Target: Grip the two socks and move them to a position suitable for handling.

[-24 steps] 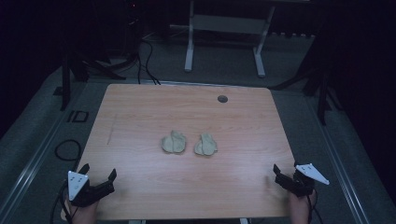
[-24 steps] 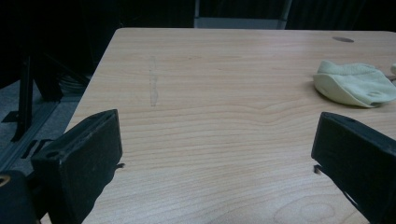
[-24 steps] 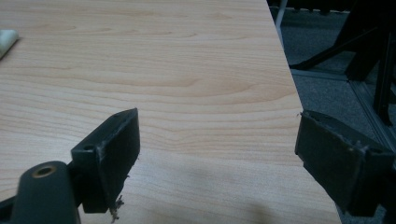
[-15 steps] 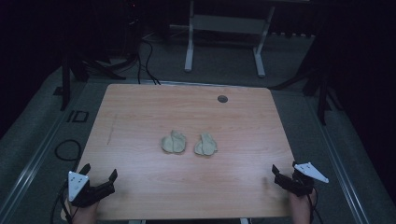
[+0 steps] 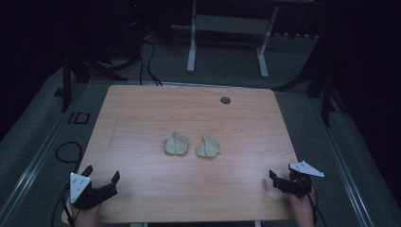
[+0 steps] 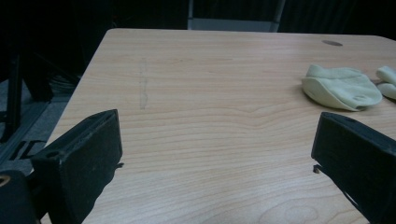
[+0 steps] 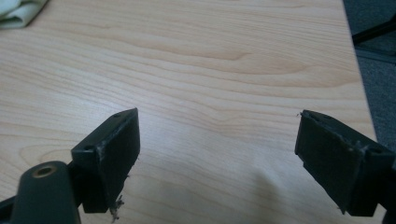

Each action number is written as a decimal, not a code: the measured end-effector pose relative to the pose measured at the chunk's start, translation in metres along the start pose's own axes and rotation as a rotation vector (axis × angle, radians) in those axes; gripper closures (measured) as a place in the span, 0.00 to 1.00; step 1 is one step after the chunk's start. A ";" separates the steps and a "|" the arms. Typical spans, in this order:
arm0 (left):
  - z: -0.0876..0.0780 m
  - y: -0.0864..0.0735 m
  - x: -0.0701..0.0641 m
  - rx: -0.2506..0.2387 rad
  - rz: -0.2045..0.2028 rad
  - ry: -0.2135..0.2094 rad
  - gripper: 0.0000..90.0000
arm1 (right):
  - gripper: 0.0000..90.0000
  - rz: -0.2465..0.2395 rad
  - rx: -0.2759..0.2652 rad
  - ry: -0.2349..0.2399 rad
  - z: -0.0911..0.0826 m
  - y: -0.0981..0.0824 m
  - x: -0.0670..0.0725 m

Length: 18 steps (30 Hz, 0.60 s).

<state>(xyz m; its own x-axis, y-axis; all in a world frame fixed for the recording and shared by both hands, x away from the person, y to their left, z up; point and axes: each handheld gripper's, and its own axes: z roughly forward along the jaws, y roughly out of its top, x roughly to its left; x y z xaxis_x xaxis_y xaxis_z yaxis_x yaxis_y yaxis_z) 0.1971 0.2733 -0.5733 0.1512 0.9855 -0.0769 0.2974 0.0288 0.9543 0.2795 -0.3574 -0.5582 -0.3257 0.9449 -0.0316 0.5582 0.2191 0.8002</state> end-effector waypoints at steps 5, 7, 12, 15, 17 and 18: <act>0.001 -0.001 -0.002 0.012 0.012 0.003 0.02 | 0.16 -0.024 0.023 0.035 0.008 0.007 0.007; 0.001 -0.001 -0.002 0.022 0.022 0.016 0.02 | 0.16 -0.032 0.026 0.042 0.009 0.008 0.009; -0.002 0.000 -0.001 0.002 -0.003 0.006 0.02 | 0.16 -0.034 0.060 0.091 0.017 0.018 0.021; -0.005 0.000 0.000 0.006 -0.010 -0.005 0.02 | 0.15 -0.053 0.063 0.130 0.022 0.027 0.028; -0.006 -0.001 0.000 0.007 -0.011 -0.011 0.02 | 0.15 -0.071 0.054 0.141 0.023 0.035 0.035; -0.007 -0.001 0.000 0.009 -0.011 -0.013 0.02 | 0.15 -0.068 0.051 0.153 0.024 0.039 0.038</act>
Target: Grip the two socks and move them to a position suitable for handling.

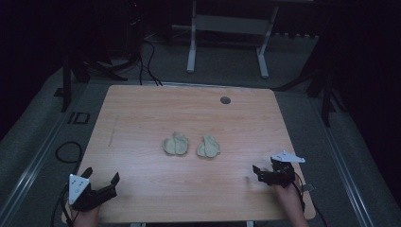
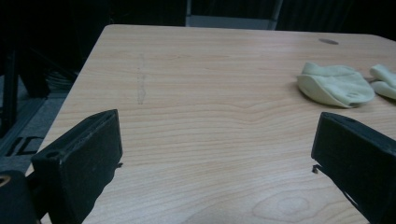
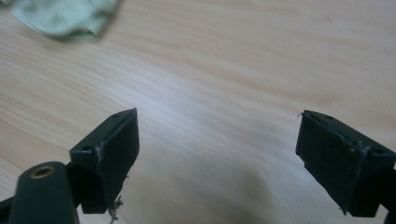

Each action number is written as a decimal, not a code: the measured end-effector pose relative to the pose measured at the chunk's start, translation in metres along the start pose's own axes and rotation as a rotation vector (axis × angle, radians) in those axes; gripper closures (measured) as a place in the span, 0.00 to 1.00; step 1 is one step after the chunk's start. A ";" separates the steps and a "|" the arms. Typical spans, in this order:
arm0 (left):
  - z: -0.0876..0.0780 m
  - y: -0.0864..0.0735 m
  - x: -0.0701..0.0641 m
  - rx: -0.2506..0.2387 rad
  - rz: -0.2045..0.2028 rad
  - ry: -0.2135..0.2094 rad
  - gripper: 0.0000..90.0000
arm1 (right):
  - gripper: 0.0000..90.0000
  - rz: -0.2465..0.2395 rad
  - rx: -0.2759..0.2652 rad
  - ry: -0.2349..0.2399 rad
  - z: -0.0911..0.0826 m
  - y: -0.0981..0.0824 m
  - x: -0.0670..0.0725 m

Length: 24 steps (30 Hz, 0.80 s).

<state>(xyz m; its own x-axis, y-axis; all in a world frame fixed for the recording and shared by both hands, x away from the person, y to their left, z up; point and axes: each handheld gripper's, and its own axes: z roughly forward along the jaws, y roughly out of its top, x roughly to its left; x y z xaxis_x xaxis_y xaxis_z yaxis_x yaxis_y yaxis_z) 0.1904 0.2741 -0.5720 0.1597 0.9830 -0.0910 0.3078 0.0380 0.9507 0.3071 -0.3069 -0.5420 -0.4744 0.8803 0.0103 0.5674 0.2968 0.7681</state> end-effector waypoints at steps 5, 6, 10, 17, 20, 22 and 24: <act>-0.001 0.001 -0.002 -0.016 0.016 0.003 0.04 | 0.15 -0.028 0.010 0.029 0.012 0.023 0.015; 0.000 0.001 -0.002 -0.016 0.015 0.003 0.04 | 0.14 -0.042 0.009 0.042 0.015 0.027 0.019; 0.000 0.001 -0.002 0.000 0.003 -0.009 0.04 | 0.14 -0.068 0.025 0.099 0.029 0.038 0.033; 0.002 0.003 -0.004 0.032 -0.036 -0.064 0.04 | 0.18 -0.081 0.050 0.140 0.053 0.053 0.053; 0.003 0.003 -0.009 0.043 0.012 -0.072 0.03 | 0.18 -0.095 0.059 0.152 0.065 0.060 0.063; 0.004 0.003 -0.011 0.056 0.033 -0.076 0.03 | 0.19 -0.113 0.067 0.157 0.072 0.065 0.069; 0.006 0.003 -0.013 0.072 0.036 -0.089 0.03 | 0.24 -0.122 0.071 0.170 0.080 0.070 0.077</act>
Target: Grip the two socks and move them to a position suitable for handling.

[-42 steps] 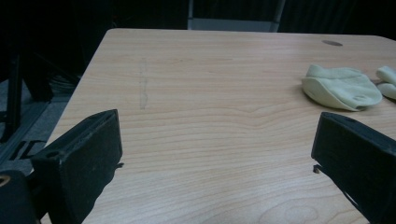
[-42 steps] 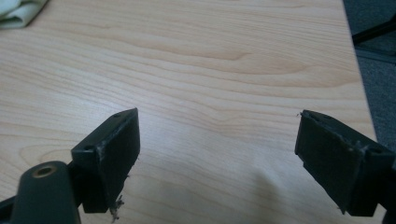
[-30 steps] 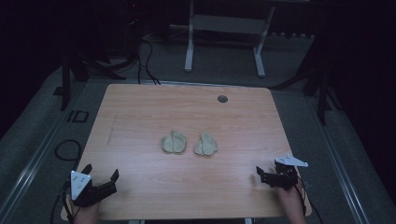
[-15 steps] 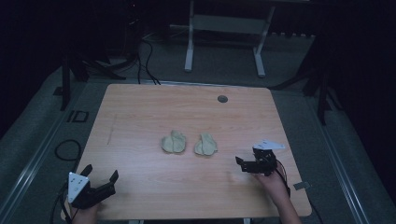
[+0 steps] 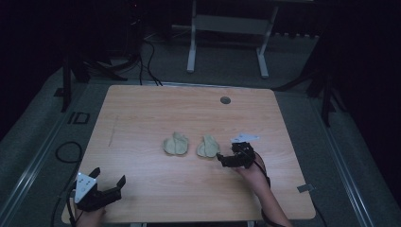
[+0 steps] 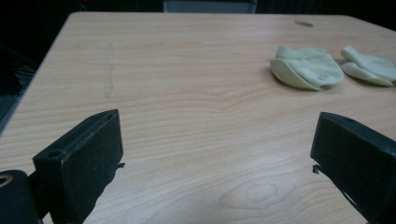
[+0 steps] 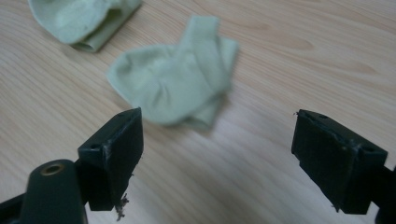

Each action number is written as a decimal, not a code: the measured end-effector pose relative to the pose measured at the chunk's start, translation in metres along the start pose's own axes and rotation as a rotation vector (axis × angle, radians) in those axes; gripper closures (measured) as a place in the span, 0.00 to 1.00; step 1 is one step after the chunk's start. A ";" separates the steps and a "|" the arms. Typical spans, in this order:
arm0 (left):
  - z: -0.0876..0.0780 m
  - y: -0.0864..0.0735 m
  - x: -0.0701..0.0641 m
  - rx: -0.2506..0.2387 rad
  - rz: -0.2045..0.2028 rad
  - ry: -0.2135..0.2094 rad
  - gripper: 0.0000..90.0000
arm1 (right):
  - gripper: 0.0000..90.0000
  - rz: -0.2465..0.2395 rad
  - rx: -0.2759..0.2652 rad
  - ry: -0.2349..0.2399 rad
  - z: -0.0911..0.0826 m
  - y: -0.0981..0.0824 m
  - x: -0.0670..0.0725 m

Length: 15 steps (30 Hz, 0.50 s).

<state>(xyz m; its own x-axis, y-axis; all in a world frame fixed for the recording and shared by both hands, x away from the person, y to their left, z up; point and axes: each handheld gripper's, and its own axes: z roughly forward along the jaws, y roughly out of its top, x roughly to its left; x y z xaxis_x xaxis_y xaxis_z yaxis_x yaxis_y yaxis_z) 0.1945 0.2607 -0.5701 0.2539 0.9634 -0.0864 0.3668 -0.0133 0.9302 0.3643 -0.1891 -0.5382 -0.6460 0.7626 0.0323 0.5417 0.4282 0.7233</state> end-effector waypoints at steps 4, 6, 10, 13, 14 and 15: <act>0.001 0.000 -0.001 0.014 0.010 -0.005 0.02 | 0.25 -0.017 0.009 0.008 0.010 0.008 0.007; 0.001 0.000 -0.002 0.019 0.021 -0.003 0.02 | 0.26 -0.054 0.027 0.007 0.022 0.018 0.015; 0.002 0.000 -0.002 0.038 0.028 -0.015 0.01 | 0.27 -0.075 0.046 0.010 0.036 0.027 0.022; 0.004 -0.001 0.000 0.052 0.010 -0.031 0.01 | 0.27 -0.092 0.057 0.001 0.045 0.031 0.024; 0.005 -0.002 0.000 0.052 0.008 -0.032 0.01 | 0.27 -0.096 0.061 -0.001 0.048 0.032 0.024; 0.005 -0.002 0.001 0.052 0.005 -0.033 0.01 | 0.27 -0.098 0.068 -0.004 0.051 0.032 0.024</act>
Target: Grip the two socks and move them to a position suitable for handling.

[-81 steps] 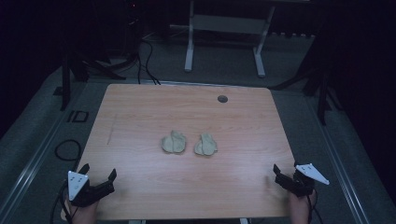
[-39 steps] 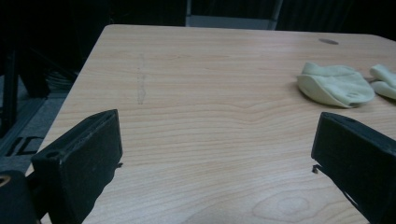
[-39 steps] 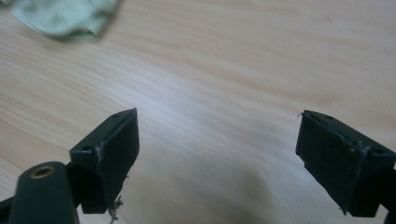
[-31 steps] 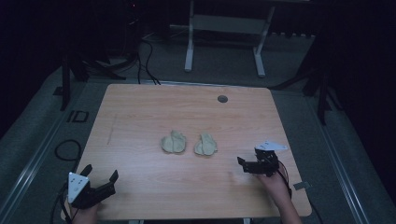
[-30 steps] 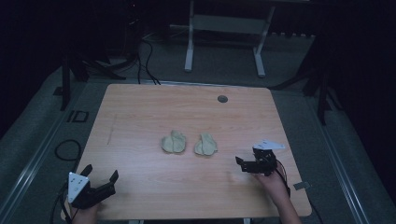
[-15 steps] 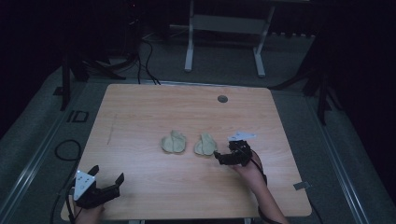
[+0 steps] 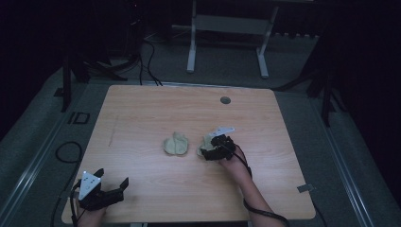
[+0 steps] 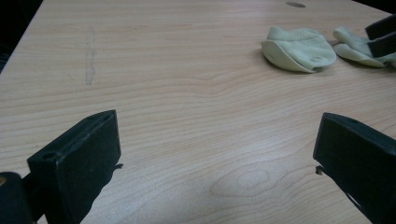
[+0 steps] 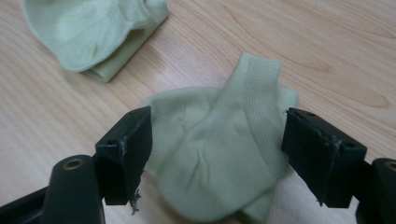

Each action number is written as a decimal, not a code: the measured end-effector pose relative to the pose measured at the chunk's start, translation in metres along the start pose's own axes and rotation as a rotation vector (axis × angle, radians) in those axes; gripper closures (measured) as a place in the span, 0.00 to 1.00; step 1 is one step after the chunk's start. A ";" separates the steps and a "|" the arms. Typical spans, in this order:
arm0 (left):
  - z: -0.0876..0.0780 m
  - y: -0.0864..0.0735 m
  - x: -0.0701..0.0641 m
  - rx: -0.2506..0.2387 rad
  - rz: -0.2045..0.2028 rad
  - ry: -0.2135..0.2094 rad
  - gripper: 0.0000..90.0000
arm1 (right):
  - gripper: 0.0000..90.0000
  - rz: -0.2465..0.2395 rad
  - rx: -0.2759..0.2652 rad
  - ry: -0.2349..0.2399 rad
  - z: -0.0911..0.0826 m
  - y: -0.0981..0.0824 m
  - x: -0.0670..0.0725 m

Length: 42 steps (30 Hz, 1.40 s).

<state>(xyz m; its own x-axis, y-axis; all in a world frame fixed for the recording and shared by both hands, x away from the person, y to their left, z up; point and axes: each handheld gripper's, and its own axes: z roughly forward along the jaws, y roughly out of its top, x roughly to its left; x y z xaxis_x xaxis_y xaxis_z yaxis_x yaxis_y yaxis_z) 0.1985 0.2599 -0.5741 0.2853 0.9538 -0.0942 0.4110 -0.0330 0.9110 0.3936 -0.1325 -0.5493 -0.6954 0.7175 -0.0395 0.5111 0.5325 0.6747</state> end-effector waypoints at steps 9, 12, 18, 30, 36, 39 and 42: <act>0.000 -0.001 0.000 0.001 -0.003 -0.005 0.01 | 0.35 -0.052 -0.010 -0.028 0.010 -0.006 0.006; 0.001 -0.001 -0.001 0.002 -0.003 -0.008 0.01 | 0.52 -0.061 -0.021 -0.044 0.007 -0.008 0.009; 0.003 -0.001 0.000 0.012 -0.004 -0.010 0.01 | 0.81 -0.070 -0.018 -0.107 0.006 -0.007 0.012; 0.003 0.000 -0.001 0.010 -0.005 -0.020 0.01 | 0.87 -0.036 -0.015 -0.109 -0.011 0.006 0.008; 0.004 0.001 -0.002 0.014 0.001 -0.022 0.01 | 0.87 -0.035 -0.040 -0.106 -0.031 0.012 0.012; 0.004 0.001 -0.003 0.016 0.003 -0.021 0.01 | 0.87 -0.034 -0.053 -0.096 -0.044 0.016 0.015; 0.004 0.002 -0.004 0.015 0.007 -0.019 0.01 | 0.87 -0.036 -0.070 -0.086 -0.056 0.017 0.019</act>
<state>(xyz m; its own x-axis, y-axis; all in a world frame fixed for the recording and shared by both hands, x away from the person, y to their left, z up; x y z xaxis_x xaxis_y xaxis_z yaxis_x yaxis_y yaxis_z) 0.2013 0.2551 -0.5737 0.3046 0.9476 -0.0962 0.4217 -0.0437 0.9057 0.3605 -0.1347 -0.4979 -0.6654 0.7359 -0.1256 0.4478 0.5280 0.7216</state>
